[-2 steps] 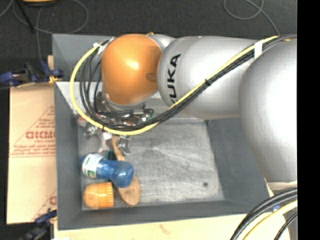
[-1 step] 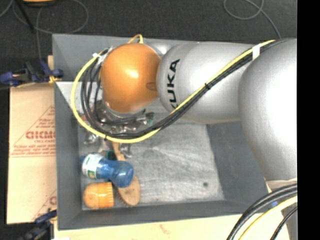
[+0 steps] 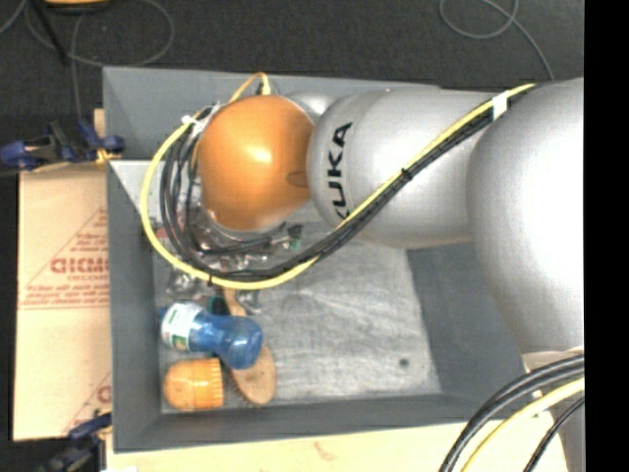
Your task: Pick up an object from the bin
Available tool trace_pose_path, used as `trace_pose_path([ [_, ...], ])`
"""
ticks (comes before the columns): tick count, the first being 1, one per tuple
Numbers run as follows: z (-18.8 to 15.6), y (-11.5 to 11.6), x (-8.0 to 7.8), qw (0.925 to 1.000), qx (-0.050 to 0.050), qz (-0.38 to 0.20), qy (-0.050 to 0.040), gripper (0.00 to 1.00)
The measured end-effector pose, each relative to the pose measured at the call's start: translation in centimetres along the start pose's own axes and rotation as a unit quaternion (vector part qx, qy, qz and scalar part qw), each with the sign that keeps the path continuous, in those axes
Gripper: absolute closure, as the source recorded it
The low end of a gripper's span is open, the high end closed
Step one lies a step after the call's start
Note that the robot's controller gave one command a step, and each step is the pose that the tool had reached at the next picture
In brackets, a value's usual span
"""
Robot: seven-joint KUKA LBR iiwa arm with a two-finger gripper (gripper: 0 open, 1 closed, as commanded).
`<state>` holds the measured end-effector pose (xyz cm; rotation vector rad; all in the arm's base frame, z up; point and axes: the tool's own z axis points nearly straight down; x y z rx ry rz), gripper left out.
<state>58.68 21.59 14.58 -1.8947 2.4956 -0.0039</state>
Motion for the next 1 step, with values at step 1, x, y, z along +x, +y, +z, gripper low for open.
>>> trace_pose_path([
  [1,0.18,-1.52,0.97,0.9962,-0.006,-0.087,0.0025,0.00],
])
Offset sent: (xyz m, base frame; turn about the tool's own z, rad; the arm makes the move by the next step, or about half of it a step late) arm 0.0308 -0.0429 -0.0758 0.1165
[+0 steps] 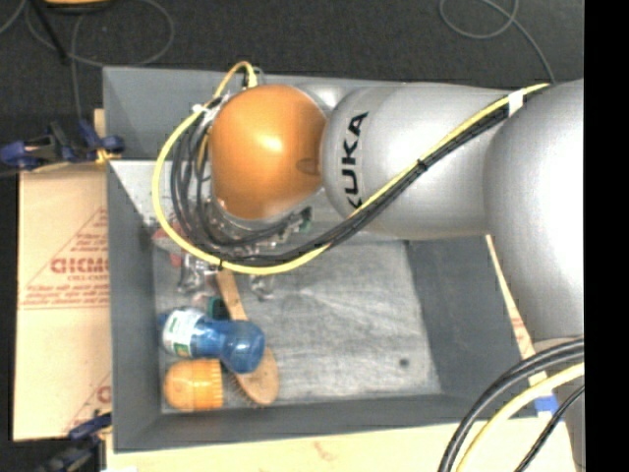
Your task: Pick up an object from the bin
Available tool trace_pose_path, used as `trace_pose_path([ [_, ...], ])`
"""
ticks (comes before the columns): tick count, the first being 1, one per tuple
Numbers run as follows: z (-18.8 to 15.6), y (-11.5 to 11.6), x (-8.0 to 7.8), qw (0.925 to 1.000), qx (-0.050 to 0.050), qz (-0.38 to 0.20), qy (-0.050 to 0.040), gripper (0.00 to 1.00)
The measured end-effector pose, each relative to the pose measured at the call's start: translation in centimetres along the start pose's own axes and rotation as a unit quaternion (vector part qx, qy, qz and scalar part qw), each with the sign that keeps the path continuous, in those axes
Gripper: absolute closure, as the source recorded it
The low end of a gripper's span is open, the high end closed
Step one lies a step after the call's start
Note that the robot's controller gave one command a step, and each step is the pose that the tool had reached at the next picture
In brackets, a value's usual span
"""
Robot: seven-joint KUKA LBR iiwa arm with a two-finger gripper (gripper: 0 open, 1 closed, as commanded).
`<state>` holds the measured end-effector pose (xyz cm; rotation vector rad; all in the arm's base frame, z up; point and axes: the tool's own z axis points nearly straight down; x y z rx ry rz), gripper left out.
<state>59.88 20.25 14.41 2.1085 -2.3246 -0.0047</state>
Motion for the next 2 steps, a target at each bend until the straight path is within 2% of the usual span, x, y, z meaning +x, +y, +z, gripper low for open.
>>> trace_pose_path([
  [1,2.7,-1.7,1.4,0.9952,0.009,0.097,-0.0053,0.00],
  [2,4.1,-1.7,1.7,0.9927,0.006,0.120,-0.0039,0.00],
])
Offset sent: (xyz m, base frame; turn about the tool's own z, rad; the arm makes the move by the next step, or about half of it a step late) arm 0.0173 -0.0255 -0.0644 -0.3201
